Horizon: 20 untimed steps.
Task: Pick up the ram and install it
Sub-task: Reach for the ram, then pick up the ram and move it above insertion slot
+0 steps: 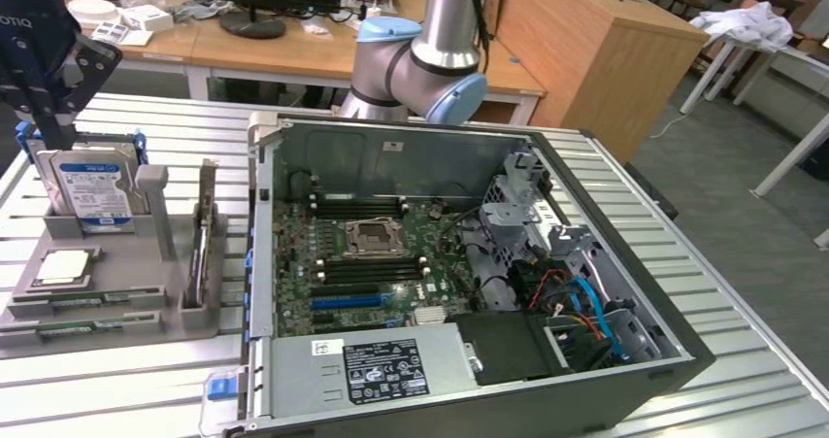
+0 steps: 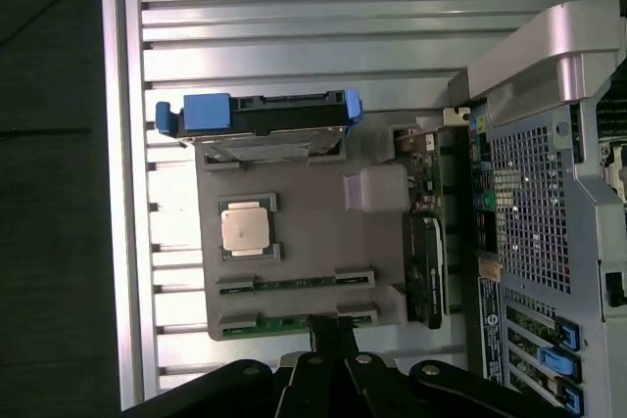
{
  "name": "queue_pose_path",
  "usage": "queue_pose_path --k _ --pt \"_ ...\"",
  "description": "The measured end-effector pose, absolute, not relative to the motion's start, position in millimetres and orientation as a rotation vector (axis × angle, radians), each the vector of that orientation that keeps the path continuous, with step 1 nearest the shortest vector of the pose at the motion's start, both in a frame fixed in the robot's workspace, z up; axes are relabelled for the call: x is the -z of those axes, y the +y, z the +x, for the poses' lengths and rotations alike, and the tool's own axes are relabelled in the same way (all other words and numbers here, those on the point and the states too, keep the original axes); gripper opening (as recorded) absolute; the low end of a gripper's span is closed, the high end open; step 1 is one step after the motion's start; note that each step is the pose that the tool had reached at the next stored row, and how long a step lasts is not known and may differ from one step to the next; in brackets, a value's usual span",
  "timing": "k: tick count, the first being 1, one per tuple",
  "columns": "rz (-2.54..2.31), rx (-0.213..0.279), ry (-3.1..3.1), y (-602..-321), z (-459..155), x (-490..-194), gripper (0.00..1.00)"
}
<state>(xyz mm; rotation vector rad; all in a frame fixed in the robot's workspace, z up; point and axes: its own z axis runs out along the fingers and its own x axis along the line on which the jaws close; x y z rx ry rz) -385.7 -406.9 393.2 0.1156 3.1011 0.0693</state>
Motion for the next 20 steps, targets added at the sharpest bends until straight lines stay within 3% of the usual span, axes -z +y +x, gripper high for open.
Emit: queue_pose_path --k 20 --pt "0.116 -0.069 3.101 -417.6 -386.3 -393.2 0.11"
